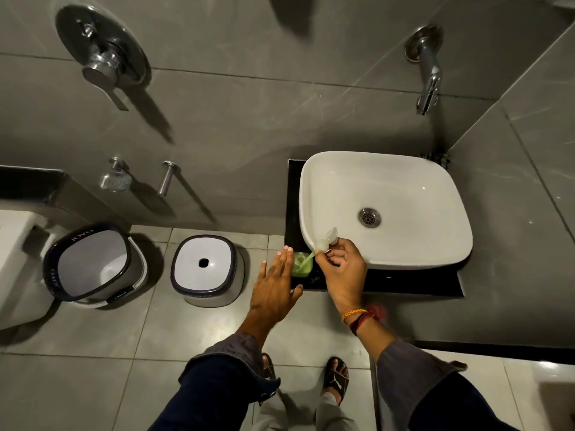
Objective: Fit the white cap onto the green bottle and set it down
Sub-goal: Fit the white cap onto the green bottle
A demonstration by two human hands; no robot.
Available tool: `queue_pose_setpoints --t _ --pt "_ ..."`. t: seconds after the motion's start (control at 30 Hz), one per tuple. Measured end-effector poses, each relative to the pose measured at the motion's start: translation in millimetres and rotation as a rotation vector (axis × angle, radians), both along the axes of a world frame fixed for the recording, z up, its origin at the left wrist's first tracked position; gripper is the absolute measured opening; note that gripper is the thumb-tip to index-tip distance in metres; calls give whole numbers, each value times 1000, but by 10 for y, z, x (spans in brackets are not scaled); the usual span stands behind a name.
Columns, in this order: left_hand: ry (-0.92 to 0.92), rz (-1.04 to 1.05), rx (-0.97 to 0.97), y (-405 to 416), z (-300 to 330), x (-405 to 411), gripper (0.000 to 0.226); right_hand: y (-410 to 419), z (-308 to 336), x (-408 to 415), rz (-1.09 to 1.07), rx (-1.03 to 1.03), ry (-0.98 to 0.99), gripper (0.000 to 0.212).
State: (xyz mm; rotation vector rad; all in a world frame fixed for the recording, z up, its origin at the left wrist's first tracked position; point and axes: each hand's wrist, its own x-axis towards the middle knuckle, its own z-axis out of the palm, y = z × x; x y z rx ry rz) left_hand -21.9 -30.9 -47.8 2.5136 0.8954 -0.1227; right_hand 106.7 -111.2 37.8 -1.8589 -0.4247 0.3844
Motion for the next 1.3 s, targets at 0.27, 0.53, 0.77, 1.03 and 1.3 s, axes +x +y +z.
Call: queue_pose_setpoints --t 0.27,0.53,0.77,1.03,1.3 --pt "-14 3 -18 9 1 1 87 52 62 5 50 6 -181 35" --pt "9 0 -20 9 9 12 87 129 -316 -107 249 -349 -208 20" --pt "11 7 -6 -4 1 16 85 148 -330 -72 274 -381 -269 39" --pt "18 17 -24 -9 40 34 83 288 -315 -76 314 -486 -306 22" --pt "15 15 -26 -20 52 22 81 346 -303 -146 185 -526 -185 35"
